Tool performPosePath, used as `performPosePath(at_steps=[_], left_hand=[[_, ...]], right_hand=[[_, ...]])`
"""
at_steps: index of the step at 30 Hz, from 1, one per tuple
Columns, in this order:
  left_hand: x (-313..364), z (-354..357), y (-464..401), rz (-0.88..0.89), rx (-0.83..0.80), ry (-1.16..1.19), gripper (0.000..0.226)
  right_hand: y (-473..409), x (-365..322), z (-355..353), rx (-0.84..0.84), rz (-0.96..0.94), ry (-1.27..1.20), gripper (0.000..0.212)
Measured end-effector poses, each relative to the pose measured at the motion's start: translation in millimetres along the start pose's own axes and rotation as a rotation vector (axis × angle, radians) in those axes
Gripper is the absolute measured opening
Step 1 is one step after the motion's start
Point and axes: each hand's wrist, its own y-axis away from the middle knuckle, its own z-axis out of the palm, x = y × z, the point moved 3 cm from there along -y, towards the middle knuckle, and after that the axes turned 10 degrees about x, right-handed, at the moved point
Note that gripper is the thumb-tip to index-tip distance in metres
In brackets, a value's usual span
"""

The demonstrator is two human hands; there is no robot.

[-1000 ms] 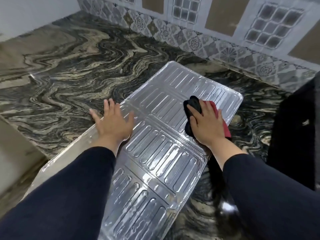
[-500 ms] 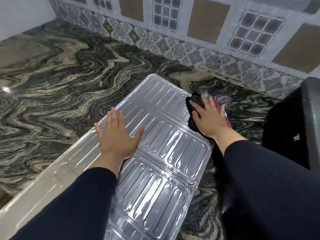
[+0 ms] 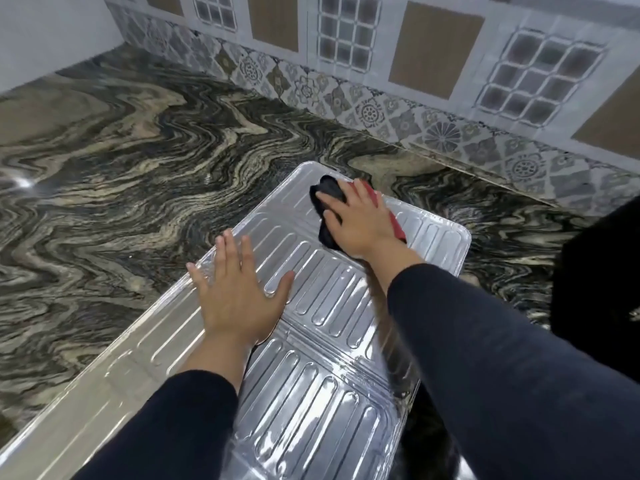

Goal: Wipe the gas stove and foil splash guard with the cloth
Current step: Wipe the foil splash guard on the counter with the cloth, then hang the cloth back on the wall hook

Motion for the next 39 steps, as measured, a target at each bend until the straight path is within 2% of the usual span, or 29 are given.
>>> performPosePath(at_steps=[2,6,10,12,13,15,18,20,22,24,26,27,30,32,34,36,39], left_hand=[[0.1,0.6,-0.9,-0.002,0.003,-0.005,0.100],[0.8,0.3,-0.5,-0.009,-0.016,-0.021,0.099],[1.3,-2.3,-1.6,-0.012,-0.040,-0.021,0.098],[2.1,-4.5,-1.5,-0.006,-0.076,-0.013,0.097],[2.5,-5.8,-0.9,-0.001,-0.096,-0.003,0.098],[2.4,-12.0,-0.5,-0.021,-0.148,0.052,0.102],[10.2,-33.4,-6.8,-0.090,-0.253,0.141,0.107],[35.0,-53.4,-19.6,-0.047,-0.256,0.190,0.101],[77.1,-84.4,-35.2,-0.041,-0.262,0.495,0.092],[127.8,-122.4,-47.6,-0.061,-0.347,0.972,0.074],[171.5,-158.1,-57.1,-0.047,-0.392,1.247,0.059],[189.0,-172.0,-61.5,-0.028,-0.374,1.311,0.053],[223.1,-202.7,-73.1,-0.035,-0.178,1.417,0.025],[236.1,-218.6,-80.1,-0.071,-0.092,1.465,0.025],[250.1,-240.6,-83.9,-0.023,-0.031,1.509,0.023],[265.3,-264.4,-89.3,0.083,0.008,1.516,0.016],[288.5,-299.8,-100.2,0.243,-0.021,1.539,0.010]], right_hand=[[-8.1,30.4,-2.9,0.019,0.084,0.017,0.045],[19.3,84.7,-19.2,0.092,0.386,0.097,0.043],[62.1,116.2,-49.7,0.184,0.417,0.255,0.041],[75.4,118.7,-68.3,0.218,0.485,0.247,0.040],[77.0,115.6,-80.0,0.240,0.544,0.158,0.039],[68.4,109.4,-98.6,0.325,0.660,-0.201,0.039],[51.8,92.4,-132.8,0.444,0.923,-1.045,0.040],[49.1,79.3,-152.9,0.381,1.003,-1.496,0.033],[50.9,67.5,-175.1,0.304,0.940,-1.711,0.033],[54.0,60.8,-193.7,0.257,0.824,-1.888,0.041],[60.6,54.9,-216.2,0.236,0.748,-1.989,0.047],[62.0,54.6,-225.5,0.221,0.729,-2.003,0.045],[67.4,57.6,-260.1,0.200,0.649,-2.061,0.050],[72.3,69.6,-282.7,0.232,0.671,-2.046,0.051],[77.1,85.6,-303.3,0.260,0.682,-1.959,0.044],[76.4,99.6,-321.5,0.280,0.612,-1.820,0.037],[63.8,115.4,-350.6,0.418,0.492,-1.602,0.059]])
